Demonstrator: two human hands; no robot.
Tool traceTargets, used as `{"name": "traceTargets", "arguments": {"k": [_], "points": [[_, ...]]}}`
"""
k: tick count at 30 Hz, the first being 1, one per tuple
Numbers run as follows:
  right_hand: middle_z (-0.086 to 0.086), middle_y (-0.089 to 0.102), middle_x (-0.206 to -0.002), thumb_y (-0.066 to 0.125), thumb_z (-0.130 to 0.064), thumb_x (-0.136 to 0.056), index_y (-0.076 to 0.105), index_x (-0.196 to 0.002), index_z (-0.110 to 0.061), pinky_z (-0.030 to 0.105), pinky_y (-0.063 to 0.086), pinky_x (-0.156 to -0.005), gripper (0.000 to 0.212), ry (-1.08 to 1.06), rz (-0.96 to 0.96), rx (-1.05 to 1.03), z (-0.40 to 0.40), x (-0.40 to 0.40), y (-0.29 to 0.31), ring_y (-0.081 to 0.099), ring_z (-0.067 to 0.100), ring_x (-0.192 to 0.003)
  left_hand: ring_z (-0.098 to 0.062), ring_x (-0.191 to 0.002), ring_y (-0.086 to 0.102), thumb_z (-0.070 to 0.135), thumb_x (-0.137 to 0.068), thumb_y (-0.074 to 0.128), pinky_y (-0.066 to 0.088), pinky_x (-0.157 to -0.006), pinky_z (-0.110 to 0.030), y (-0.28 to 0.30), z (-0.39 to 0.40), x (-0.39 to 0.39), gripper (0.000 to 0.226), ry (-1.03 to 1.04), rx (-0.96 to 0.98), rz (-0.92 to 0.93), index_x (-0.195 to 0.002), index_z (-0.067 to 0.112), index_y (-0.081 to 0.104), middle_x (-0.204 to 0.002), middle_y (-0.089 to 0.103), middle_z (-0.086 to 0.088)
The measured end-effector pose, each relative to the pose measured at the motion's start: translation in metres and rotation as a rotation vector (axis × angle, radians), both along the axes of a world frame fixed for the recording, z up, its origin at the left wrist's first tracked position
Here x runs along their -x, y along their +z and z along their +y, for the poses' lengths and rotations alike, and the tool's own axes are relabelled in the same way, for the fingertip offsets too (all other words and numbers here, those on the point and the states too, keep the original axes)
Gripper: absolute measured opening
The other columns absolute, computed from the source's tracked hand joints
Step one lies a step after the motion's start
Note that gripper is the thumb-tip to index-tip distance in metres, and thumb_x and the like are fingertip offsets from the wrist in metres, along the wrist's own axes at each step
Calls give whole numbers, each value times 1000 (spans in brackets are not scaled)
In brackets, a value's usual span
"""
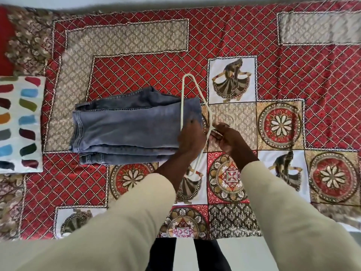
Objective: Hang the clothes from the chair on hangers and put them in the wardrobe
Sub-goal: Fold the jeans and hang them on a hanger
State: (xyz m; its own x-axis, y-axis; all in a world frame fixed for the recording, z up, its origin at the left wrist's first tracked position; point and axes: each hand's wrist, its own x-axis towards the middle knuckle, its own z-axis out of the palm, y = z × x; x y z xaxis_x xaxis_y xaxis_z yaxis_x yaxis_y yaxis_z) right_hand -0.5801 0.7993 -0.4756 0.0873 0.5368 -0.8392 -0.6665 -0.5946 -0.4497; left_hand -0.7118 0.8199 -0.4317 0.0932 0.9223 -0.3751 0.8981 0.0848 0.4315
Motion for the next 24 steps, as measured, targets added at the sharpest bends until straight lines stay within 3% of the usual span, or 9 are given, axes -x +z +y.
{"name": "traceTargets", "arguments": {"k": [3,5,8,11,16,18,20,22,24], "points": [[-7,64,-57,56,-5,-96,48,-74,-23,21,51,-47,30,1,30,18,2,-1,-10,62,9,-56,-35,-108,58,22,-83,67,52,-82,-38,-13,3,-24,58,-79,-9,300,-130,-3,43,-122,56,-24],[-5,61,-54,58,-5,-96,51,-75,-21,21,50,-45,27,3,34,33,2,0,-15,60,9,-51,-35,-102,61,22,-84,61,53,-76,-35,-23,5,-32,60,-82,43,430,-133,-6,42,-122,56,-29],[0,57,-62,60,-4,-93,57,-77,-15,24,53,-48,20,7,62,37,2,-4,-24,56,12,-58,-32,-87,68,24,-84,61,54,-65,-32,-23,14,-34,58,-6,253,389,-134,-5,49,-115,62,-31],[-2,62,-58,58,-4,-94,58,-76,-15,27,57,-54,22,34,108,3,1,-8,-27,62,10,-54,-39,-100,65,19,-93,53,55,-77,-39,-35,22,-36,65,-50,105,450,-148,-3,26,-122,57,-35],[-2,69,-64,59,-4,-94,60,-82,-13,28,59,-57,16,51,98,3,1,-9,-30,68,10,-59,-38,-105,64,9,-96,47,53,-83,-43,-7,37,-13,74,-128,121,212,-155,22,6,-116,65,-18],[-3,69,-64,60,-5,-94,59,-82,-15,27,58,-58,15,47,97,-8,4,0,-27,67,9,-58,-38,-99,65,9,-96,46,53,-78,-41,10,43,4,67,-116,133,99,-153,29,19,-110,67,-18],[-3,69,-66,61,-6,-92,60,-83,-15,26,58,-59,13,56,98,-35,13,12,-22,66,9,-58,-36,-97,66,10,-96,45,47,-70,-35,29,51,16,36,-111,112,13,-129,17,53,-104,67,-14],[0,70,-70,62,-5,-91,63,-83,-14,28,59,-59,12,46,111,-48,23,31,-14,67,10,-61,-35,-95,64,11,-96,45,42,-67,-33,52,59,32,20,-106,105,-36,-104,8,62,-99,64,-14],[1,71,-77,62,-4,-90,64,-86,-13,27,58,-58,10,32,116,-49,32,53,-5,69,12,-64,-36,-95,63,13,-97,44,48,-71,-38,71,68,54,25,-128,135,-76,-100,-2,64,-100,65,-20]]}}
